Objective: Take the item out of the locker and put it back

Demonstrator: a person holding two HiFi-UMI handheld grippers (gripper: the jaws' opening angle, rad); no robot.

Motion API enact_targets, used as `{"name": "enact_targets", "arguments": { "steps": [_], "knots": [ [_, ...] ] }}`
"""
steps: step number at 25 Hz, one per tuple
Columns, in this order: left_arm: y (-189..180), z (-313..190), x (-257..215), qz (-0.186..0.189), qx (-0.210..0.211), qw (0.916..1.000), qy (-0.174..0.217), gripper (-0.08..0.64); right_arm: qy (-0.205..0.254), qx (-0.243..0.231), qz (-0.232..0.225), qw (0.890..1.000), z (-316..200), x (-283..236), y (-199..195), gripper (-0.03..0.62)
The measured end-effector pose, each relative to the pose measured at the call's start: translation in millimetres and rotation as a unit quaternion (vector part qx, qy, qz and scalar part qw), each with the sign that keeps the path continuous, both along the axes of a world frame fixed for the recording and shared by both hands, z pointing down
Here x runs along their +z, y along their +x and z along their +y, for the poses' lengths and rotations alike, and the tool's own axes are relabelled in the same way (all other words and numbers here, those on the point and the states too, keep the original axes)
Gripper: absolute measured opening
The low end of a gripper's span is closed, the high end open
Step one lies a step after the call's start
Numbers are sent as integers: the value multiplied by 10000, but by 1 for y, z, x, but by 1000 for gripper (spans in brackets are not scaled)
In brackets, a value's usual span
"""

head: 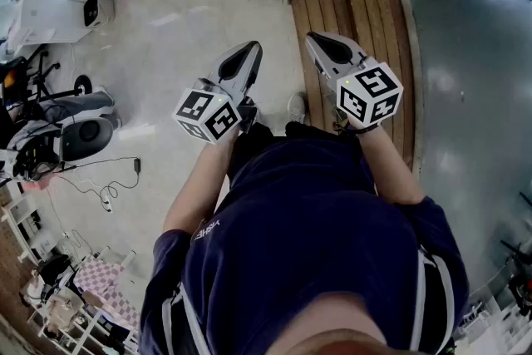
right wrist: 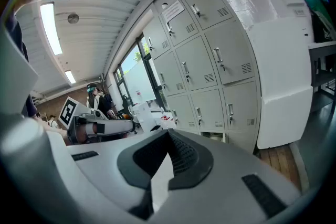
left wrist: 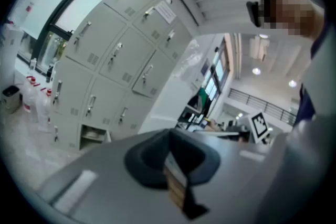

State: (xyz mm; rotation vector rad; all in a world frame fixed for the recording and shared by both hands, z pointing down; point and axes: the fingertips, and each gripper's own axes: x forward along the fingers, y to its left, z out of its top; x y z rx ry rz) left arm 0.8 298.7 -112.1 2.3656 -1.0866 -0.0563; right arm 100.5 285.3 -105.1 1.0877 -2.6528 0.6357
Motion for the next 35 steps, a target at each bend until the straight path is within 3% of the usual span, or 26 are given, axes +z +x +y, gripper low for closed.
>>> {"name": "enact_targets", "arguments": {
  "steps": [12, 23, 35],
  "knots": [
    [22, 11, 1, -64, -186, 9998, 8, 3, -34, -153, -84, 9998, 7, 6, 21, 3],
    [3, 8, 3, -162, -464, 9988, -25, 3, -28, -72, -134, 9999, -3, 11, 18, 3],
    [-7, -33, 6, 28, -422, 9991, 0, 3, -35, -65, 51, 10000, -38, 10, 7, 3]
  ]
}}
